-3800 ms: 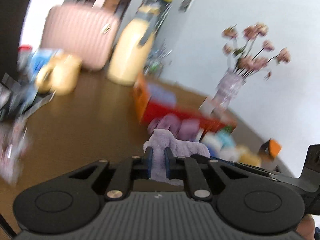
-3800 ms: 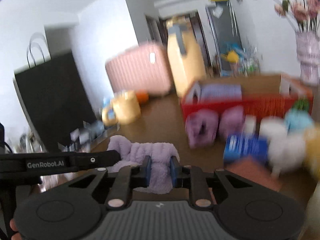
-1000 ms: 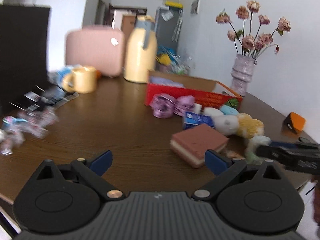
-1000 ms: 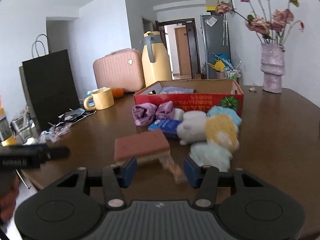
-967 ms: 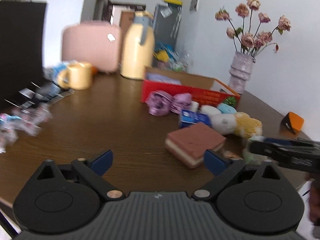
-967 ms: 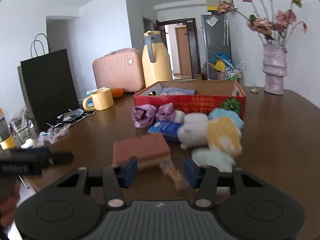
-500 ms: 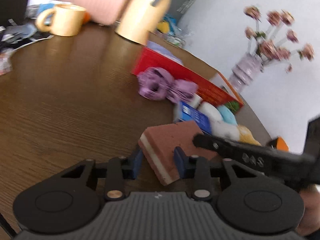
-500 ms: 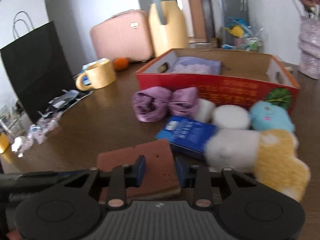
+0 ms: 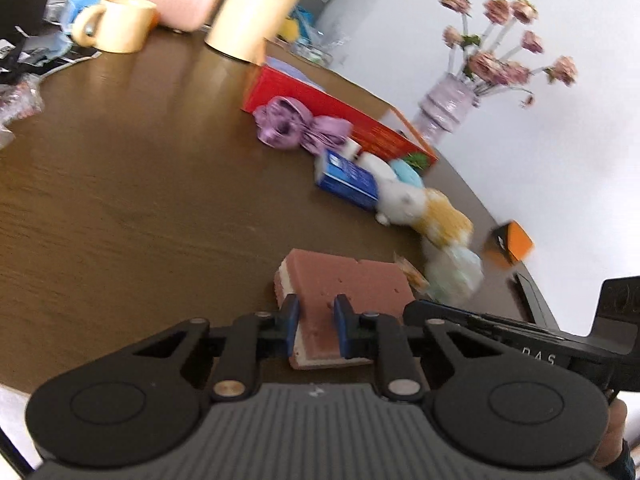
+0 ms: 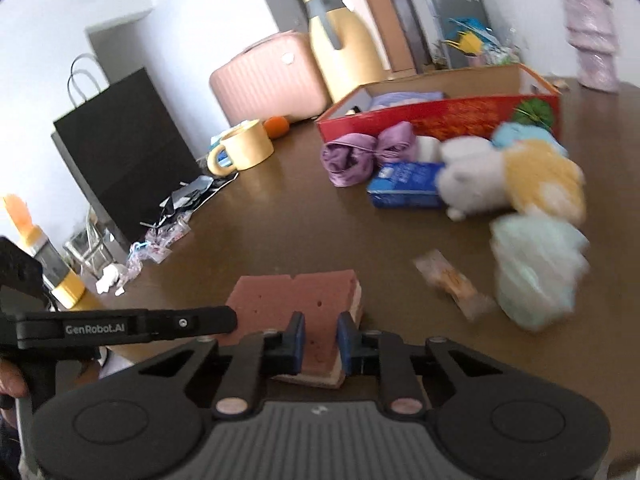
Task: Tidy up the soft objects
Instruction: 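Grasp the pink-brown sponge block with both grippers, then carry the sponge block into the box beside the headband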
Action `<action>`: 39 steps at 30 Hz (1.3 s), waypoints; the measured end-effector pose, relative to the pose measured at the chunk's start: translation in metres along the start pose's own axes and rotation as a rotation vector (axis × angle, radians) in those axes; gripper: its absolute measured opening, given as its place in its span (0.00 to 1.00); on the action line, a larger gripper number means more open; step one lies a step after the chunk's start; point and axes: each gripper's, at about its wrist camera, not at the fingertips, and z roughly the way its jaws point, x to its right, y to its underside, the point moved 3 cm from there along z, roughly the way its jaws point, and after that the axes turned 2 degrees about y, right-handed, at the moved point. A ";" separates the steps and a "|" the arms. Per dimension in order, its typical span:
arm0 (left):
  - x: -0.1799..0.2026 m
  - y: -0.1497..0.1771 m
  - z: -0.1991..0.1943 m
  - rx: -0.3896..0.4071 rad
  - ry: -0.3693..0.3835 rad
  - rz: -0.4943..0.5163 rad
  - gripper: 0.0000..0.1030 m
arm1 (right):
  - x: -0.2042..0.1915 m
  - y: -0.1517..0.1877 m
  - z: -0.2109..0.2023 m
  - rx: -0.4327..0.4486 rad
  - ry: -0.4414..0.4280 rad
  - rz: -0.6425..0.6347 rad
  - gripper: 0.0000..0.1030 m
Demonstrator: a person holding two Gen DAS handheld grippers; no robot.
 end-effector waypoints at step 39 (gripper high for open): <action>-0.003 -0.292 0.216 -0.160 -0.215 0.055 0.26 | 0.098 -0.282 0.210 -0.140 0.101 0.240 0.19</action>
